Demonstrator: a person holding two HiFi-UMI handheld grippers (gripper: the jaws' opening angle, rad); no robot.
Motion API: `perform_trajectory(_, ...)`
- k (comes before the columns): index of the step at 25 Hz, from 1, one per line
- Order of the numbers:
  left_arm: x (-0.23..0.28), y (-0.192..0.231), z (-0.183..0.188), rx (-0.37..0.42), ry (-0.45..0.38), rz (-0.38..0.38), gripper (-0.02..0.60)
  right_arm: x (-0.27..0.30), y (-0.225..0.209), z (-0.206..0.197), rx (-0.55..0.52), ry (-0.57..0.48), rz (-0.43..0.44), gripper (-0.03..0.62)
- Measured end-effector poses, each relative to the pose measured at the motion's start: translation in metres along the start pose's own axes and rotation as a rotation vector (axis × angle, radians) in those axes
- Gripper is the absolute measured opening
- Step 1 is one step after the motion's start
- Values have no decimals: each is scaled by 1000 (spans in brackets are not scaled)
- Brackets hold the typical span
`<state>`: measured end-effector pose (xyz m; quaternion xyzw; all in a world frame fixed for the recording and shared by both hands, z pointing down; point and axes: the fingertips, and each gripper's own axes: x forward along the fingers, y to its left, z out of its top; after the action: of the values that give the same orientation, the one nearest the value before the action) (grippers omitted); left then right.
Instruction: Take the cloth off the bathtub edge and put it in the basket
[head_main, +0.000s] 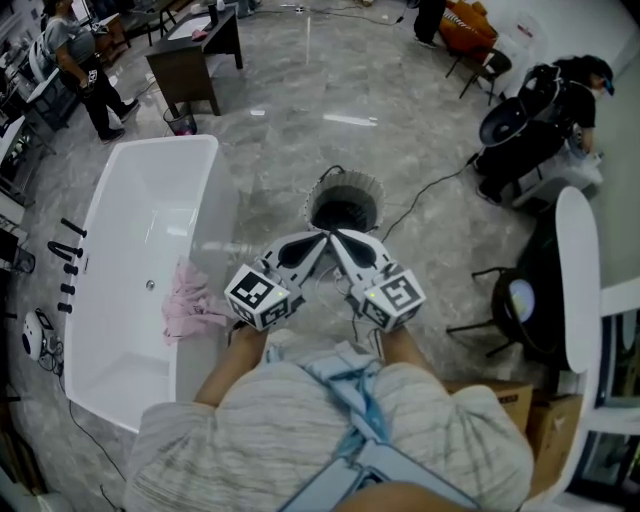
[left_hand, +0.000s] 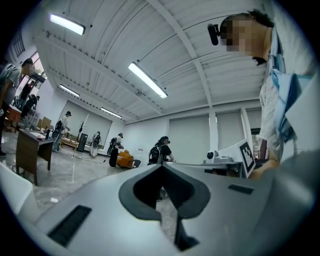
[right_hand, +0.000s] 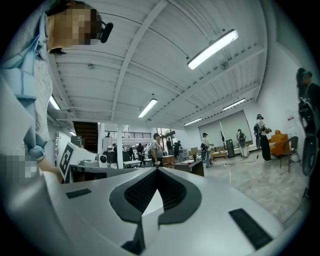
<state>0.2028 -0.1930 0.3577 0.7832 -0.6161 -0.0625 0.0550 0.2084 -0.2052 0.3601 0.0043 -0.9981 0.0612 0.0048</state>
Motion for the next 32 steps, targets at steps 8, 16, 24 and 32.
perform_trajectory(8, -25, 34, -3, -7, -7, 54, 3, 35, 20, -9, -20, 34, 48, 3)
perform_trajectory(16, -73, 97, 8, -9, 13, 46, 3, 109, 52, -14, -14, 31, 49, 3)
perform_trajectory(24, -149, 178, 11, -13, 45, 104, 3, 199, 115, -27, 9, 59, 120, 3)
perform_trajectory(32, -252, 250, -5, -57, 49, 231, 3, 291, 193, -64, -50, 126, 268, 3)
